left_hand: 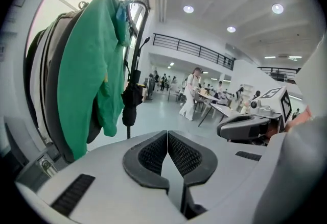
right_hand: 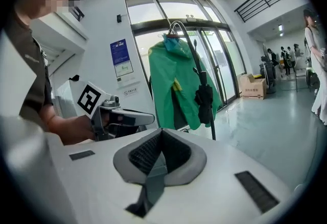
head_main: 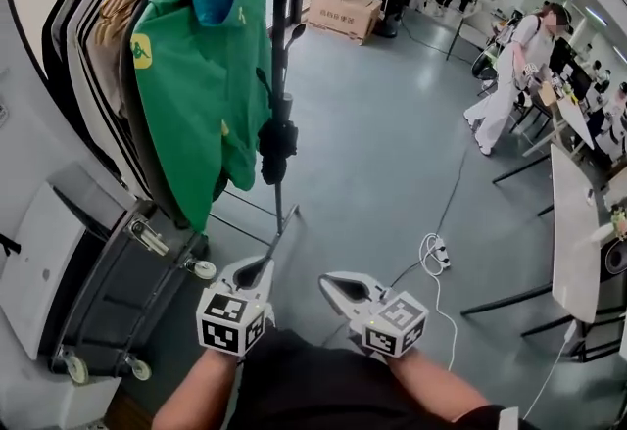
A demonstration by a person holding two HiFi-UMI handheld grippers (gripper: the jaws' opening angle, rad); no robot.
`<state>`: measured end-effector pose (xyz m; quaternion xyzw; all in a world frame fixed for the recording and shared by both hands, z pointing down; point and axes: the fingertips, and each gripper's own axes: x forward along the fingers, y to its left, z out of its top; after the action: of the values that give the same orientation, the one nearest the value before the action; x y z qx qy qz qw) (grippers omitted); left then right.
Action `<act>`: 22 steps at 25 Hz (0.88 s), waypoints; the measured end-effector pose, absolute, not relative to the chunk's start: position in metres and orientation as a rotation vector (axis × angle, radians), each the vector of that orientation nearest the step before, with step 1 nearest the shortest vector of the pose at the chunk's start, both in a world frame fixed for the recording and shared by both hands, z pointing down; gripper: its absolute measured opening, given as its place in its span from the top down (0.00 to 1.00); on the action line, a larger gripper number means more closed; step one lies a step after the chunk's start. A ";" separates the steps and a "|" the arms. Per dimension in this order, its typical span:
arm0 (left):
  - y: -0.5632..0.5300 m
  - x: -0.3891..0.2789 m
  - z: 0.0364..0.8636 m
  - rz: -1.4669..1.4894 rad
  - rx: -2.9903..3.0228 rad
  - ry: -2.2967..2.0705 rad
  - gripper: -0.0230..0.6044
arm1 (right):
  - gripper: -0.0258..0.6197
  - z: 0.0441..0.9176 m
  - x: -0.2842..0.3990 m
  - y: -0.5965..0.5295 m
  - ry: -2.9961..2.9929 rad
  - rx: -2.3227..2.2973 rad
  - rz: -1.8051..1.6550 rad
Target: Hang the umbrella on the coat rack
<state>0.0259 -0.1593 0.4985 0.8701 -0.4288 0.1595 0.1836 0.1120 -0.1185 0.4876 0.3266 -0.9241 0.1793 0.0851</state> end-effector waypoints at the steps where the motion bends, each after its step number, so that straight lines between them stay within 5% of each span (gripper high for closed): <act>1: -0.145 0.033 0.498 0.441 2.451 -1.215 0.94 | 0.94 0.489 0.120 -0.108 -2.758 0.973 0.559; 22: -0.025 0.047 0.473 0.430 2.479 -1.223 0.94 | 0.94 0.487 0.134 -0.020 -2.855 0.967 0.768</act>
<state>0.0469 -0.0247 0.4735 0.8730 -0.4308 0.1514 0.1711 0.1342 -0.0203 0.4867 0.3109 -0.9177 0.2467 0.0152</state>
